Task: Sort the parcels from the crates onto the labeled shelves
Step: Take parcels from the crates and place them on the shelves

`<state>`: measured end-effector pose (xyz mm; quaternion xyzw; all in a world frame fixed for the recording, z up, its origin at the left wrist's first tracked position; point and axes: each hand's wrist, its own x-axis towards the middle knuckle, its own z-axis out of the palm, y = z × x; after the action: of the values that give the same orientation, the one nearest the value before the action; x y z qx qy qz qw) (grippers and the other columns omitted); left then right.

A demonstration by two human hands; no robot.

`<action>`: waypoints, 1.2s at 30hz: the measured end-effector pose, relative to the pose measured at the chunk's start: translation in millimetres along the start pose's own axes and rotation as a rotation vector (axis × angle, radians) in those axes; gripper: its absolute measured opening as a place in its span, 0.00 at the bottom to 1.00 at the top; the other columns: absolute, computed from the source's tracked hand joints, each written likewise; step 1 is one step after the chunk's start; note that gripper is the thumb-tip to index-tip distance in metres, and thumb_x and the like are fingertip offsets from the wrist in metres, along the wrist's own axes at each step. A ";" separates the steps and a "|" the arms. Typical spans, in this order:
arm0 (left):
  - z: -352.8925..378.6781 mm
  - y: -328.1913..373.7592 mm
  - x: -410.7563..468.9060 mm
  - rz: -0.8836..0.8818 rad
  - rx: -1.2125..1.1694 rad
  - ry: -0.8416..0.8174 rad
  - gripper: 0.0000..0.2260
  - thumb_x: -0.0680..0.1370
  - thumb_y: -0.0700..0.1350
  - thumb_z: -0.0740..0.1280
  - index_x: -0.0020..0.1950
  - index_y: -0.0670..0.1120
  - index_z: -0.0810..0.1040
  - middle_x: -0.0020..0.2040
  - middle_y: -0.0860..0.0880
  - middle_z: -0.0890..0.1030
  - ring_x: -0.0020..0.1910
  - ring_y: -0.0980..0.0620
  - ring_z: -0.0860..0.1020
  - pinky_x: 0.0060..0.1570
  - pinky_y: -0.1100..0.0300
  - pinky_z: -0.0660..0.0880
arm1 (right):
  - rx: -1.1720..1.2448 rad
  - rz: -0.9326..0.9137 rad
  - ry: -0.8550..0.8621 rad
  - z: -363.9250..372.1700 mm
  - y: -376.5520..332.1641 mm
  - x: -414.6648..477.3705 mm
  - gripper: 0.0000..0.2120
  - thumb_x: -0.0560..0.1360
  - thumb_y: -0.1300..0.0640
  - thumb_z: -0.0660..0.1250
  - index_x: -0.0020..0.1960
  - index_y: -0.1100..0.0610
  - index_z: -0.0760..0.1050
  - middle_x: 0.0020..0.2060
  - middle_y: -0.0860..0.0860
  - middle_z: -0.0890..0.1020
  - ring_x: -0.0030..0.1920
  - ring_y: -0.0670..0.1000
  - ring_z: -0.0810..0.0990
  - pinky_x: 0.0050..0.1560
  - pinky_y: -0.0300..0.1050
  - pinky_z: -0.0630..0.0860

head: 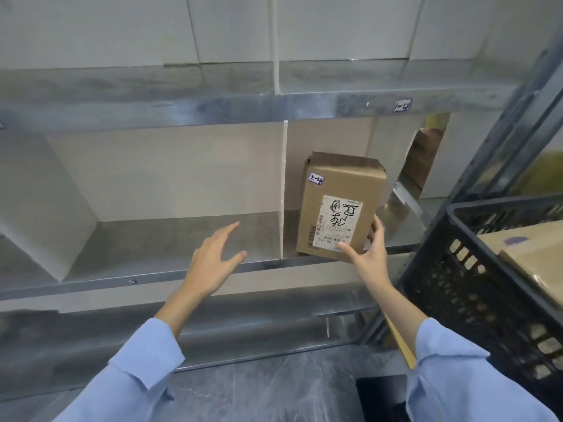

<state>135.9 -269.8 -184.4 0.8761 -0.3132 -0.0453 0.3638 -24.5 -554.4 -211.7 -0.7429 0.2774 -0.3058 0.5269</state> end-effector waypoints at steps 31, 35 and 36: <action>15.4 17.7 59.0 0.104 0.384 -0.090 0.29 0.75 0.64 0.56 0.72 0.52 0.69 0.65 0.47 0.77 0.63 0.44 0.73 0.59 0.49 0.68 | -0.490 0.094 -0.177 -0.6 -4.2 47.4 0.41 0.75 0.49 0.72 0.80 0.55 0.52 0.77 0.54 0.60 0.76 0.54 0.61 0.74 0.53 0.61; 24.2 58.3 31.1 0.160 0.329 -0.115 0.28 0.73 0.65 0.53 0.68 0.52 0.71 0.60 0.50 0.79 0.59 0.47 0.74 0.56 0.50 0.68 | -0.638 0.046 -0.199 -37.8 -37.9 11.5 0.35 0.78 0.41 0.64 0.80 0.48 0.53 0.78 0.50 0.59 0.76 0.54 0.61 0.72 0.57 0.66; 27.8 70.6 23.9 0.181 0.327 -0.119 0.29 0.73 0.65 0.52 0.68 0.53 0.71 0.61 0.50 0.79 0.60 0.47 0.74 0.57 0.51 0.68 | -0.685 0.039 -0.198 -47.5 -46.6 2.2 0.34 0.79 0.39 0.62 0.80 0.47 0.53 0.78 0.49 0.59 0.76 0.55 0.61 0.72 0.58 0.66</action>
<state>110.0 -338.8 -154.1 0.8874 -0.4151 -0.0127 0.2000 -54.4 -571.6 -154.7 -0.8970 0.3255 -0.1115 0.2775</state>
